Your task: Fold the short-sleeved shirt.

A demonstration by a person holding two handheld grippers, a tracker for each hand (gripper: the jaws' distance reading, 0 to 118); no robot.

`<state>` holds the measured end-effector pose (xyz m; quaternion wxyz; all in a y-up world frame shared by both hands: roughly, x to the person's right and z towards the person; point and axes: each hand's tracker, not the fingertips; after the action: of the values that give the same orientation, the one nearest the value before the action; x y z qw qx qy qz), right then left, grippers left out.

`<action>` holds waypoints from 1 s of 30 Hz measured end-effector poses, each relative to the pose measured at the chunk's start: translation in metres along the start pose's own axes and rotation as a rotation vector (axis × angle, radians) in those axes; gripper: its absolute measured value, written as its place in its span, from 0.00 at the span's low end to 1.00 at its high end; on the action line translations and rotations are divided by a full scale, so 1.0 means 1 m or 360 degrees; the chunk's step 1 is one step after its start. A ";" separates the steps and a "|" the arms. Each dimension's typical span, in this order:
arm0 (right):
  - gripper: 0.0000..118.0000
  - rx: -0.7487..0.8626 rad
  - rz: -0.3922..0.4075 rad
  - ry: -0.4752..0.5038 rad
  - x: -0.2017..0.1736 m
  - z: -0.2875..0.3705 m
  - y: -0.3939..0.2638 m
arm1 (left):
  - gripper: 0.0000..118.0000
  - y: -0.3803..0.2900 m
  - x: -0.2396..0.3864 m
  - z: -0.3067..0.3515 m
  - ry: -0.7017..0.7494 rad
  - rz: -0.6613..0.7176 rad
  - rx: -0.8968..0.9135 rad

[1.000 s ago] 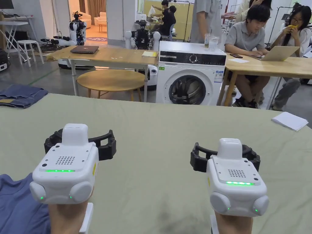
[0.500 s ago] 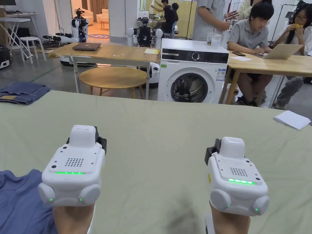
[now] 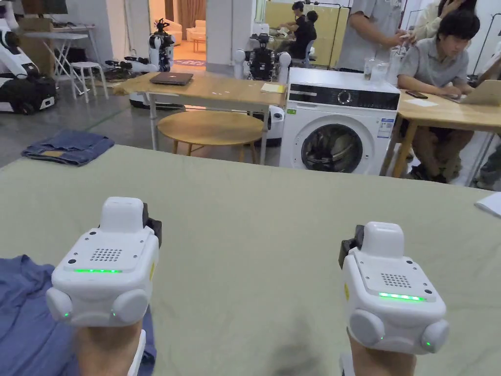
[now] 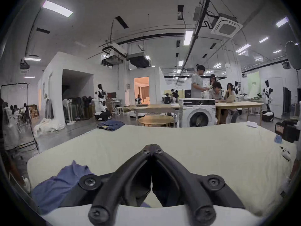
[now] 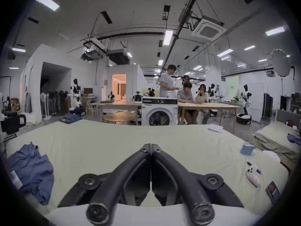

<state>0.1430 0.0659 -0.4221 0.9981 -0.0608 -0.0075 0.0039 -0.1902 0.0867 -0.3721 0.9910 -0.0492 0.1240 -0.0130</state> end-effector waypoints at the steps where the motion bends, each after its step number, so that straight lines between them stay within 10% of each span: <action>1: 0.00 0.0002 -0.0008 0.0037 -0.008 0.000 0.001 | 0.00 0.001 -0.011 0.003 0.0048 0.0010 -0.0001; 13: 0.00 -0.0054 0.0031 0.0394 -0.118 0.000 0.000 | 0.00 0.002 -0.148 0.026 0.0249 -0.0050 -0.0244; 24: 0.00 -0.0152 0.0130 0.0514 -0.153 0.000 -0.024 | 0.02 -0.051 -0.239 -0.028 0.0009 -0.0004 -0.1272; 30: 0.00 -0.0214 0.0168 0.0483 -0.144 -0.005 -0.034 | 0.63 -0.088 -0.275 -0.060 0.0019 0.0287 -0.1493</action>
<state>-0.0010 0.0300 -0.4254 0.9799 -0.1277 0.1463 0.0465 -0.4729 0.0041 -0.3540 0.8583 -0.4802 0.1260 0.1300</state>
